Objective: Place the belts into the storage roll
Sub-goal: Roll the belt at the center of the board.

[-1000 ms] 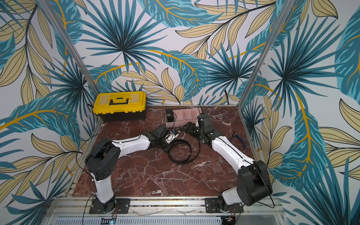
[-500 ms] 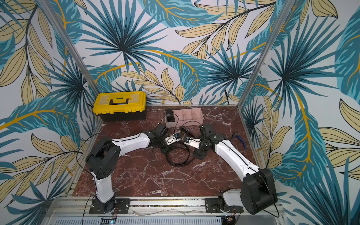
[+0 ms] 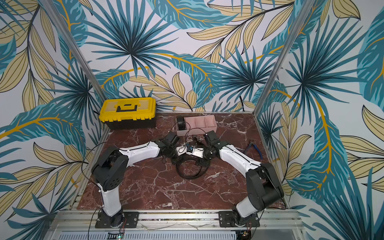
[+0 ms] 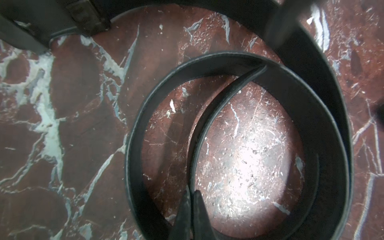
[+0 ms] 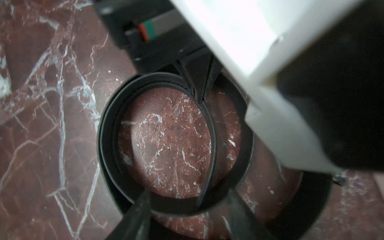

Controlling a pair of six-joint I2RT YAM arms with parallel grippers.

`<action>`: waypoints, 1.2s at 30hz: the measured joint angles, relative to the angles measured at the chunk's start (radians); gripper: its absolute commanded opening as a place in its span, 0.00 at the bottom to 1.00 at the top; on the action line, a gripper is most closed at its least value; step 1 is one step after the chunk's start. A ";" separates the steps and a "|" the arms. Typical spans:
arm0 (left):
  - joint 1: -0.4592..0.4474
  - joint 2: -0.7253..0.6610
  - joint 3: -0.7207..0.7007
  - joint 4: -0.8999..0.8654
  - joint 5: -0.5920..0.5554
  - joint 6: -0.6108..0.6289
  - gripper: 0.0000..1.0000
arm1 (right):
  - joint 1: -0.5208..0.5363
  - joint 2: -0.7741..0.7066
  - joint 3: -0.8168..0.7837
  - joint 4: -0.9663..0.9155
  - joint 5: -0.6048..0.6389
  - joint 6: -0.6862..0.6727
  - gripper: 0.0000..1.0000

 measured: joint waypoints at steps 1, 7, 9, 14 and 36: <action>0.001 0.000 -0.001 0.002 0.003 -0.003 0.00 | 0.006 0.015 0.003 0.006 0.008 0.011 0.43; 0.006 0.000 -0.007 0.004 0.002 -0.030 0.00 | 0.046 0.096 0.017 0.047 0.070 0.050 0.24; 0.017 0.000 -0.013 0.009 -0.002 -0.039 0.00 | 0.056 0.116 0.030 0.067 0.086 0.059 0.24; 0.033 0.000 -0.018 0.011 -0.010 -0.059 0.00 | 0.077 0.145 0.049 0.111 0.122 0.073 0.15; 0.018 -0.007 -0.030 0.032 0.025 -0.061 0.00 | 0.098 0.040 -0.003 0.153 0.190 0.080 0.30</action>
